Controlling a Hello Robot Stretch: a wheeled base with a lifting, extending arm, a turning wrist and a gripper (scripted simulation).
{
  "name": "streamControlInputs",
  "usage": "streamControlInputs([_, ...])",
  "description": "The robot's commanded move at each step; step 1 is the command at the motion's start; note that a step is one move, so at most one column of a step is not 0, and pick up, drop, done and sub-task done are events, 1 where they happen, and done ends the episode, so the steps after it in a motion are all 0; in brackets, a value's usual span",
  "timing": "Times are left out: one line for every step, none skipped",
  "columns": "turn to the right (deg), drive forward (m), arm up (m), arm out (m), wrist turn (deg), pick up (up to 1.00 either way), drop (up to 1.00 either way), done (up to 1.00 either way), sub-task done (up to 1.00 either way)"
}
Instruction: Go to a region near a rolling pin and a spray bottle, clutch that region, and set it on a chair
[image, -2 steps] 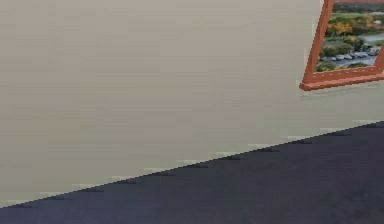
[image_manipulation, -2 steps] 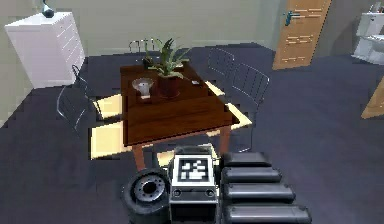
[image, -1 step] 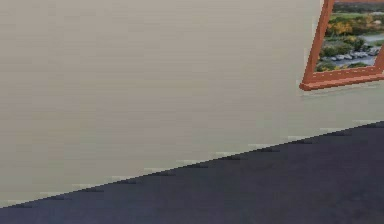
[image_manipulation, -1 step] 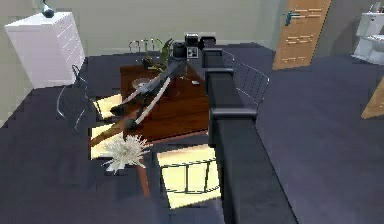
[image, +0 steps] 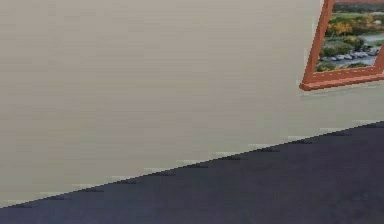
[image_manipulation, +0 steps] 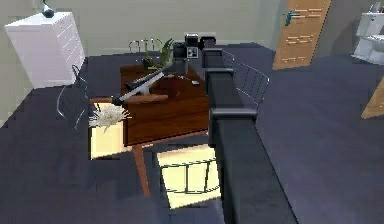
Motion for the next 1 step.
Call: streamControlInputs([0.0, 0.0, 0.0, 0.0, 45.0, 0.0, 0.0, 0.0, 0.0])
